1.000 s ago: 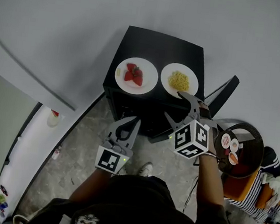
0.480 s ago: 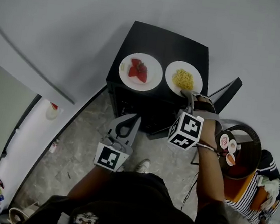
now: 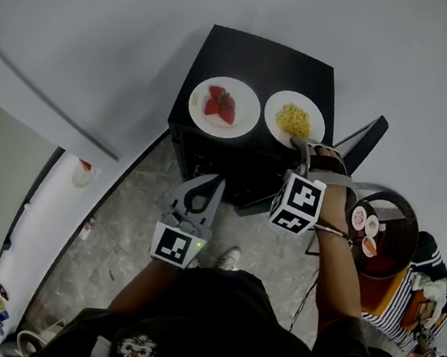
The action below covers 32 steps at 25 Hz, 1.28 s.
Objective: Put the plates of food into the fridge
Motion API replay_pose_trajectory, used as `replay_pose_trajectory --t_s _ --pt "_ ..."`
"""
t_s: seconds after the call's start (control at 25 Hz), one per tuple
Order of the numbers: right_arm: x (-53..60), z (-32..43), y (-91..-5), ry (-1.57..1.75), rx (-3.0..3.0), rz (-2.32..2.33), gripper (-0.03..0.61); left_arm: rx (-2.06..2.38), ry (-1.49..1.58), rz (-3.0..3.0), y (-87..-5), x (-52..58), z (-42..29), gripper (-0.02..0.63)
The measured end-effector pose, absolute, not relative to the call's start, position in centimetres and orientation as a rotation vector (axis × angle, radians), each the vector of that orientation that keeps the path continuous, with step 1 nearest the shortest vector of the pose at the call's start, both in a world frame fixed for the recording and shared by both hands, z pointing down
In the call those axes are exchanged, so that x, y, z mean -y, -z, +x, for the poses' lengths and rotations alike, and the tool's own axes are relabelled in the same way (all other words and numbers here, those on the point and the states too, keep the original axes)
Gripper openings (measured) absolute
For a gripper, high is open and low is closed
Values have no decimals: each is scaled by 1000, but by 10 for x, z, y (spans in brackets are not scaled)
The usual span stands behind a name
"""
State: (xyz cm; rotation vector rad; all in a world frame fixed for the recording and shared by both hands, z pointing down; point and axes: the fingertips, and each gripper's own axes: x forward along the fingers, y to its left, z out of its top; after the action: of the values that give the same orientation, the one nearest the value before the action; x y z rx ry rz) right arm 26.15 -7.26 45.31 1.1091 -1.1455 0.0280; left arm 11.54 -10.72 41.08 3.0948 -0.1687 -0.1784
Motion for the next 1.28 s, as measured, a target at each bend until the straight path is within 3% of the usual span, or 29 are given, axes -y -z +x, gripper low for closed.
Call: replay_pose_trajectory --t_s 0.92,1.28 --pt "42 232 -444 28 1113 1138 307 157 146 3084 -415 109 110 21" --pt "48 207 -341 24 1676 2049 305 162 153 3092 -415 107 104 21"
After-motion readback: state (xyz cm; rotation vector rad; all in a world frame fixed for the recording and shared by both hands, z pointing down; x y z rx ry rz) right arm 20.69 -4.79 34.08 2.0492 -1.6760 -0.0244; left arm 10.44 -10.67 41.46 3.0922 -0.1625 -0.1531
